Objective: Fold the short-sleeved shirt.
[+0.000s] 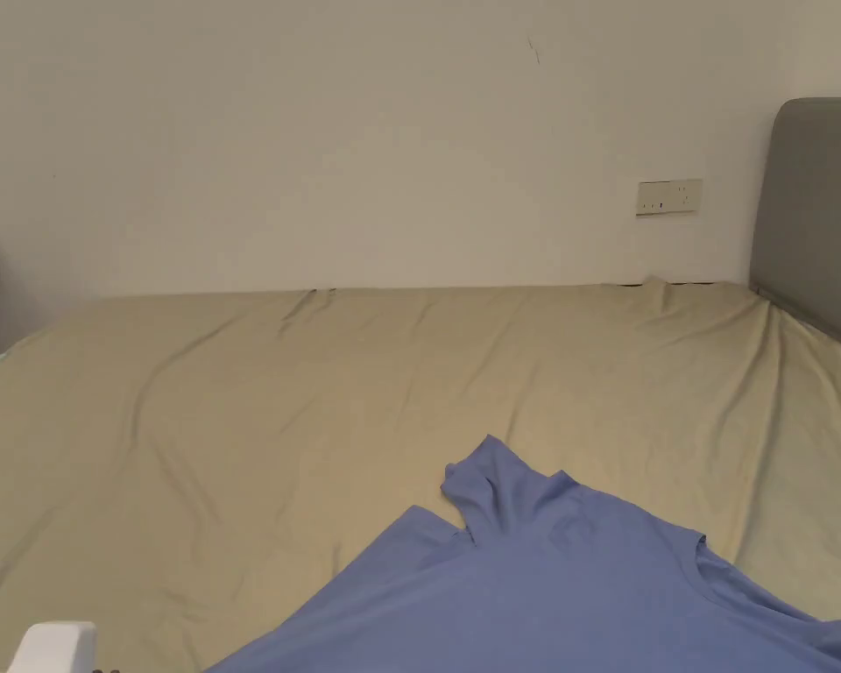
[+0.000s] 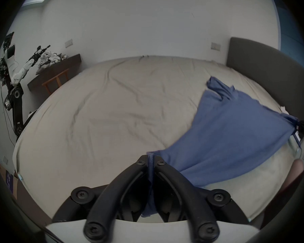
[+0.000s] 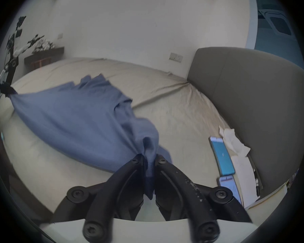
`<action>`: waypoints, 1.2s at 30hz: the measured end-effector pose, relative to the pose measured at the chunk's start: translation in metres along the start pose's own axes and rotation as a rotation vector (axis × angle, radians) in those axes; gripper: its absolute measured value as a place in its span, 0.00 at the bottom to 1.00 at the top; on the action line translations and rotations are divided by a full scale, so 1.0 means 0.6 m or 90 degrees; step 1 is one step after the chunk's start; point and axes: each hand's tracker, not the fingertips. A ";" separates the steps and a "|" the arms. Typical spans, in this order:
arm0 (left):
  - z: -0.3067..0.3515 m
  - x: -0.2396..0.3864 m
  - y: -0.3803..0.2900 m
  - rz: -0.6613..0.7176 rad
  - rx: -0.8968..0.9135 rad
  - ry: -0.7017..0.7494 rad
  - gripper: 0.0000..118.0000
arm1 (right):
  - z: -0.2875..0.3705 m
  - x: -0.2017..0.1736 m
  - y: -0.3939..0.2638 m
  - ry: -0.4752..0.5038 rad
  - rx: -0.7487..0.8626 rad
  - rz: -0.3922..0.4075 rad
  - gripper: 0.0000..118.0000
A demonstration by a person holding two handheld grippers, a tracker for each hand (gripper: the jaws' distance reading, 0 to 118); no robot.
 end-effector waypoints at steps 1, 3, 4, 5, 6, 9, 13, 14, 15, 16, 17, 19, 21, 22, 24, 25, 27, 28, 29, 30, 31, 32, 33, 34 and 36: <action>0.002 0.011 -0.011 -0.002 -0.003 0.001 0.03 | 0.000 -0.004 -0.008 -0.005 -0.004 0.005 0.11; -0.004 0.014 -0.025 -0.013 -0.017 0.001 0.03 | -0.012 -0.005 -0.020 -0.009 -0.019 0.010 0.11; -0.010 0.014 -0.029 -0.011 -0.025 0.005 0.03 | -0.017 -0.003 -0.021 -0.006 -0.022 0.007 0.11; -0.012 0.018 -0.036 -0.005 -0.031 0.004 0.03 | -0.023 -0.003 -0.021 -0.006 -0.030 0.000 0.11; -0.017 0.016 -0.039 0.012 -0.037 0.003 0.03 | -0.025 0.000 -0.023 -0.008 -0.035 -0.009 0.11; -0.026 0.012 -0.050 0.070 -0.051 -0.002 0.25 | -0.038 -0.001 -0.023 -0.005 -0.054 -0.028 0.21; 0.014 0.017 -0.045 0.087 0.029 0.008 0.91 | -0.016 0.004 -0.021 -0.026 -0.030 -0.086 0.60; 0.045 0.015 -0.040 0.113 0.077 -0.002 1.00 | -0.001 0.008 -0.014 -0.017 -0.005 -0.105 0.70; 0.073 0.011 -0.030 0.136 0.123 -0.022 0.97 | 0.020 0.006 -0.003 -0.015 0.029 -0.114 0.74; 0.103 0.009 -0.024 0.158 0.150 -0.034 0.96 | 0.041 0.002 0.010 -0.021 0.066 -0.126 0.74; 0.132 0.011 -0.022 0.180 0.166 -0.024 0.97 | 0.059 -0.005 0.024 -0.022 0.093 -0.138 0.74; 0.187 0.012 -0.021 0.228 0.207 0.002 0.98 | 0.099 -0.030 0.050 -0.016 0.153 -0.161 0.72; 0.226 0.013 -0.038 0.256 0.242 0.013 0.80 | 0.123 -0.064 0.073 0.038 0.195 -0.172 0.45; 0.238 0.018 -0.049 0.259 0.250 0.034 0.43 | 0.129 -0.087 0.085 0.063 0.209 -0.163 0.09; 0.239 0.030 -0.073 0.246 0.233 0.099 0.00 | 0.131 -0.136 0.101 0.061 0.221 -0.148 0.01; 0.231 0.033 -0.090 0.232 0.213 0.133 0.00 | 0.126 -0.158 0.108 0.100 0.219 -0.131 0.01; 0.210 0.035 -0.109 0.197 0.149 0.083 0.00 | 0.120 -0.200 0.118 0.148 0.222 -0.104 0.01; 0.196 0.037 -0.121 0.216 0.129 0.076 0.00 | 0.117 -0.221 0.121 0.165 0.219 -0.090 0.01; 0.183 0.035 -0.129 0.239 0.113 0.067 0.00 | 0.113 -0.238 0.124 0.187 0.213 -0.076 0.01; 0.170 0.030 -0.132 0.262 0.096 0.058 0.00 | 0.108 -0.252 0.124 0.206 0.204 -0.067 0.01; 0.154 0.024 -0.131 0.277 0.088 0.056 0.00 | 0.105 -0.267 0.124 0.215 0.201 -0.064 0.01; 0.136 0.018 -0.125 0.252 0.106 0.069 0.12 | 0.102 -0.279 0.124 0.230 0.194 -0.058 0.01; 0.111 0.019 -0.118 0.243 0.087 0.072 0.41 | 0.098 -0.290 0.123 0.249 0.188 -0.049 0.01; 0.088 0.015 -0.109 0.222 0.067 0.062 0.88 | 0.093 -0.299 0.121 0.254 0.184 -0.041 0.01; 0.045 0.008 -0.093 0.218 0.051 0.039 0.95 | 0.085 -0.315 0.118 0.259 0.172 -0.033 0.01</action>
